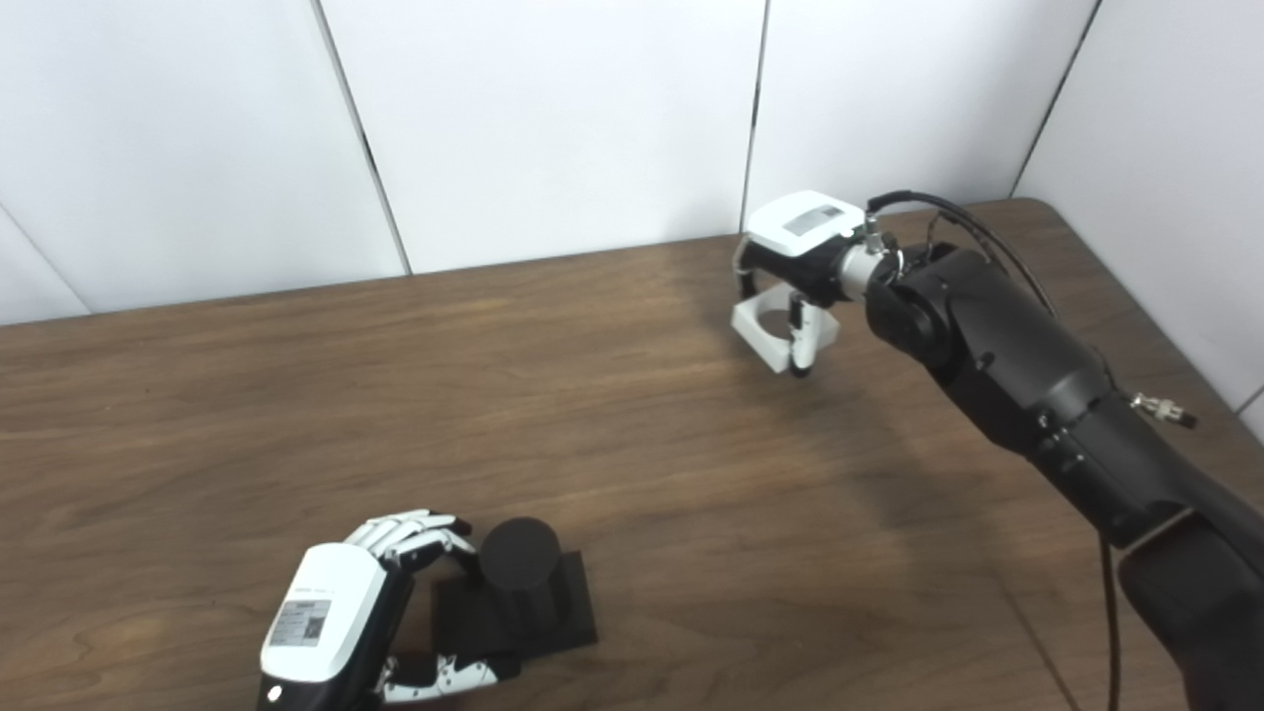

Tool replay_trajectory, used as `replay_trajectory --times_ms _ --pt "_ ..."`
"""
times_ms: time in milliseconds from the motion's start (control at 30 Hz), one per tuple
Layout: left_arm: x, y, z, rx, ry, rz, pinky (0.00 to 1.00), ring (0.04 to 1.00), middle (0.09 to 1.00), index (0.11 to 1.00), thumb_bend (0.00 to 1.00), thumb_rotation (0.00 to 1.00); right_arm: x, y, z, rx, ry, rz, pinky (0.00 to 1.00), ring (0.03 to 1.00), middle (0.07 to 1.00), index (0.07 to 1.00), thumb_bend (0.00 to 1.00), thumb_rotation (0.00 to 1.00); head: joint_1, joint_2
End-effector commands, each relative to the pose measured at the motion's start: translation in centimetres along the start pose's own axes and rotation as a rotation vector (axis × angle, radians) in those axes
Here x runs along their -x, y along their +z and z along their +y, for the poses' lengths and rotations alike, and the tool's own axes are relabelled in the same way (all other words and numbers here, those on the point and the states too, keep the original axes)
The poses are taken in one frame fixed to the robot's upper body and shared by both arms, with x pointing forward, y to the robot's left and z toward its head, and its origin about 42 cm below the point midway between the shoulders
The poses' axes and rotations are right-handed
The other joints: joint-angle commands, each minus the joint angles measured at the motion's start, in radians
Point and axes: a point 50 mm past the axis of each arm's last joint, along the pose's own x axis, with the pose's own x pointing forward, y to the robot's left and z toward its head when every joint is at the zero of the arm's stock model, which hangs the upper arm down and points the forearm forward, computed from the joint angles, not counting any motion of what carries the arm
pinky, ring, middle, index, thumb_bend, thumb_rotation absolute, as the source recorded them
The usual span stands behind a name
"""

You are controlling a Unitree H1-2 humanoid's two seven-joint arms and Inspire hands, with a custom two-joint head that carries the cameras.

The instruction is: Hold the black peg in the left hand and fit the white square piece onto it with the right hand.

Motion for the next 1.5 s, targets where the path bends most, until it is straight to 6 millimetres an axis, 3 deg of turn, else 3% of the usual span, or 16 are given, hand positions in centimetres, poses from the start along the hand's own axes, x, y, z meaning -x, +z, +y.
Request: replay_trajectory --times_ms 0,267,600,900,1467 --pt "0.3 -0.1 -0.6 -0.033 -0.063 0.023 0.78 0.780 0.735 0.486 0.52 0.05 1.4 0.8 -3.6 0.027 -0.092 -0.050 1.00 0.899 0.790 0.486 0.52 0.13 0.004 0.003" --pt "-0.4 0.7 -0.9 -0.042 -0.083 0.037 0.79 0.788 0.740 0.487 0.52 0.05 4.9 8.0 -6.0 0.031 -0.169 -0.264 1.00 0.905 0.786 0.485 0.52 0.13 0.037 0.014" --pt "-1.0 1.4 -1.1 -0.052 -0.086 0.044 0.79 0.782 0.737 0.487 0.52 0.05 7.1 13.2 -6.9 0.031 -0.196 -0.437 1.00 0.899 0.776 0.484 0.52 0.13 0.061 0.028" --pt "-1.3 1.6 -1.4 -0.059 -0.091 0.042 0.79 0.788 0.742 0.487 0.52 0.05 7.9 15.8 -6.4 -0.004 -0.176 -0.528 1.00 0.912 0.768 0.484 0.52 0.13 0.080 0.030" --pt "-1.5 2.1 -1.4 -0.053 -0.090 0.043 0.79 0.789 0.742 0.487 0.52 0.05 9.6 17.9 -6.7 -0.011 -0.110 -0.616 1.00 0.910 0.763 0.483 0.52 0.13 0.096 0.039"
